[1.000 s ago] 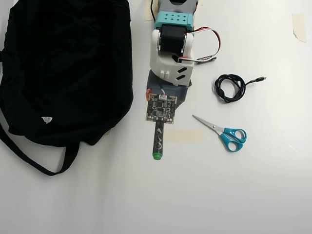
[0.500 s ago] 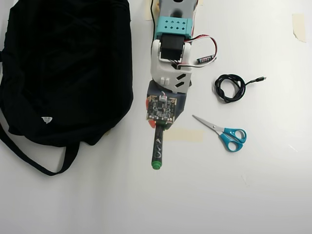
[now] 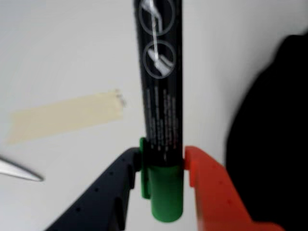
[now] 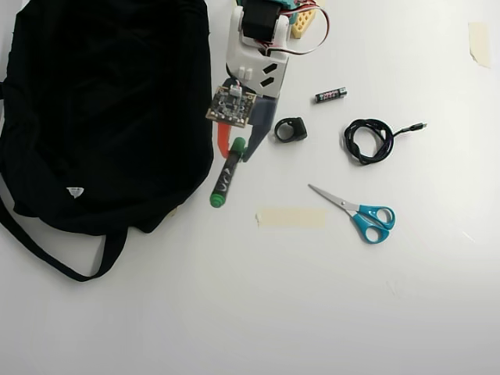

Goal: Put the green marker into the black bag

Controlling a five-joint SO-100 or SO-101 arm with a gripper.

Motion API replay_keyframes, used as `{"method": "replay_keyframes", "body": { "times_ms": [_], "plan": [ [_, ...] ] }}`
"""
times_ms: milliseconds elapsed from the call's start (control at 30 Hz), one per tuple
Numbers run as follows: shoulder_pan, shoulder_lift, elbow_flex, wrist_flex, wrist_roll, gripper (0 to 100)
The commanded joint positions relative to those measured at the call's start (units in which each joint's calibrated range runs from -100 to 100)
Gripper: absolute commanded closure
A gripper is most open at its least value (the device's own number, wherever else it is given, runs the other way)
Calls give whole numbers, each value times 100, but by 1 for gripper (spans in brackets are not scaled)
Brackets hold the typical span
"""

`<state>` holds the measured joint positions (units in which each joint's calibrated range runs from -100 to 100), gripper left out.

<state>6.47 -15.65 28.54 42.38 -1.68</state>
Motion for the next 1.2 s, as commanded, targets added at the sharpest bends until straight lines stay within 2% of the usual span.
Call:
{"method": "replay_keyframes", "body": {
  "times_ms": [0, 633, 1067, 1167],
  "plan": [
    [333, -535, 120, -207, 37, 98],
    [1986, -568, 192, -448, 284, 98],
    [3923, -468, 1126, -801, 268, 98],
    [4290, -435, 1612, -1533, 279, 98]
  ]
}}
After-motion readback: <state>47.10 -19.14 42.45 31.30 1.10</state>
